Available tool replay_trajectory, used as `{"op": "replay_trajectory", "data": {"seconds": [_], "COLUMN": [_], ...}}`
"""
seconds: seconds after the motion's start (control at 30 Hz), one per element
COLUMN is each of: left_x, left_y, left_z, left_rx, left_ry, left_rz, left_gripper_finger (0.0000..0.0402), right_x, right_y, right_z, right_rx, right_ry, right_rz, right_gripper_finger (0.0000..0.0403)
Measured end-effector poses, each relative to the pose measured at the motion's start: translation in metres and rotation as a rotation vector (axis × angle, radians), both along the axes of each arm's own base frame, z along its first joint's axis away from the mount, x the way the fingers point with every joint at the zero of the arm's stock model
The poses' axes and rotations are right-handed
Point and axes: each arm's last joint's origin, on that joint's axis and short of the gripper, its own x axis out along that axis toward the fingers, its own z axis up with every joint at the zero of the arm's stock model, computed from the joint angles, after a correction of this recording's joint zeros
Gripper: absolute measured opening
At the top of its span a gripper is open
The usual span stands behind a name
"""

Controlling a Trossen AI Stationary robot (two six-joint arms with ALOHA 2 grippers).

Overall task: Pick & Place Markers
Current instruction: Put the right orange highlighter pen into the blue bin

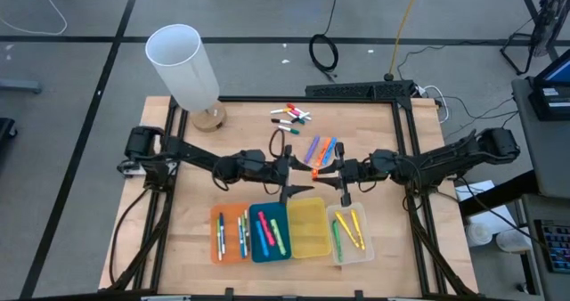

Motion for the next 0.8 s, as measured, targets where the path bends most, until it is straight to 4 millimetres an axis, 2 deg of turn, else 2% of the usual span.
{"op": "replay_trajectory", "data": {"seconds": [0.17, 0.37, 0.5, 0.63, 0.67, 0.8], "left_x": [0.014, 0.022, 0.022, 0.022, 0.022, 0.023], "left_y": [-0.002, -0.003, -0.003, -0.003, -0.004, -0.002], "left_z": [0.003, 0.006, 0.007, 0.006, 0.006, 0.004], "left_rx": [-0.024, -0.034, -0.031, -0.02, -0.017, -0.025], "left_ry": [-0.021, -0.037, -0.038, -0.033, -0.032, -0.007], "left_rz": [-0.018, -0.018, -0.001, -0.005, -0.008, -0.017], "left_gripper_finger": [0.0257, 0.0249, 0.0189, 0.0075, 0.0057, 0.0059], "right_x": [0.0, 0.0, 0.0, 0.0, 0.0, -0.001], "right_y": [0.0, 0.0, 0.0, 0.0, 0.001, 0.001], "right_z": [0.0, 0.0, 0.0, 0.001, 0.001, 0.002], "right_rx": [0.0, 0.009, 0.008, 0.02, 0.021, 0.036], "right_ry": [0.0, -0.001, -0.001, -0.004, -0.004, -0.002], "right_rz": [0.0, 0.0, 0.0, 0.007, 0.003, 0.0], "right_gripper_finger": [0.0042, 0.0043, 0.0043, 0.0046, 0.0049, 0.0079]}}
